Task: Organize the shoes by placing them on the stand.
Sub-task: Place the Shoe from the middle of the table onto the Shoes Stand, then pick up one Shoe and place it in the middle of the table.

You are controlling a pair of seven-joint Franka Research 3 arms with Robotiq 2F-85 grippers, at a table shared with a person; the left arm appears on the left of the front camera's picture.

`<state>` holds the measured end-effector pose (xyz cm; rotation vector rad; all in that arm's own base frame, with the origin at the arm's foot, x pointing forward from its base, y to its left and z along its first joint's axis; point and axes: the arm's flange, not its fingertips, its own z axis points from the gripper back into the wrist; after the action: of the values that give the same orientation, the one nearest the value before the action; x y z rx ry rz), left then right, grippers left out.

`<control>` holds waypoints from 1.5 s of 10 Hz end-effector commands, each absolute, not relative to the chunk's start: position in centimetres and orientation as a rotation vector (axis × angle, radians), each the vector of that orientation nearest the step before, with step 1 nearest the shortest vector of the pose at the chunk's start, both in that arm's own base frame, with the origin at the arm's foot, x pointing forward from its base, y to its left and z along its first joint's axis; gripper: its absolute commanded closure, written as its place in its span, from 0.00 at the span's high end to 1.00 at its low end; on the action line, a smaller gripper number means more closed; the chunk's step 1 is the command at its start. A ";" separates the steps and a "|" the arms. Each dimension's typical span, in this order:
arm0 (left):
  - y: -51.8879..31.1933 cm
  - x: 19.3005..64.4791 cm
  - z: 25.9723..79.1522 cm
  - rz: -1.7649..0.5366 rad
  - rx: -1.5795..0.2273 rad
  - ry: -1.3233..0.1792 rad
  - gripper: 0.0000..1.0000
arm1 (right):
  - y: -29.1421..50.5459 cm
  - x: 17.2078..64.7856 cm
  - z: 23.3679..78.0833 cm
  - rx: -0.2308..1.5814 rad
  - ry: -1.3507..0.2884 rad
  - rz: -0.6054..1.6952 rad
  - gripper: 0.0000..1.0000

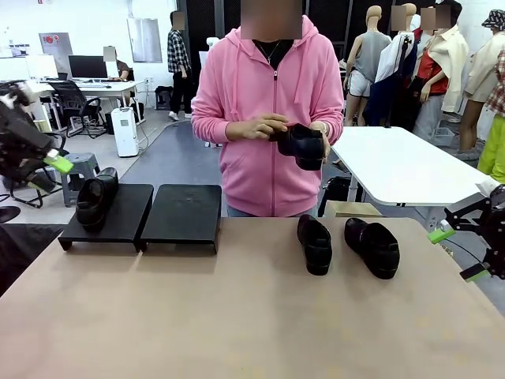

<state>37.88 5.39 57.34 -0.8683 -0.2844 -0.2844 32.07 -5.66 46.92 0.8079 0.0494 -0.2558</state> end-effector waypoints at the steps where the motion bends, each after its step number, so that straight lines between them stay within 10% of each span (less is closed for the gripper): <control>1: 5.6 39.4 53.7 0.032 -1.116 -0.254 1.00 | -5.9 32.1 47.2 0.798 0.053 -0.250 1.00; 15: 7.2 38.6 53.0 -0.024 -1.090 -0.218 1.00 | -5.9 32.1 47.2 0.798 0.053 -0.250 1.00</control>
<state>38.69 7.03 53.09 -1.0936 -0.2232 -0.0058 32.07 -5.67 46.92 0.8078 0.0495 -0.2559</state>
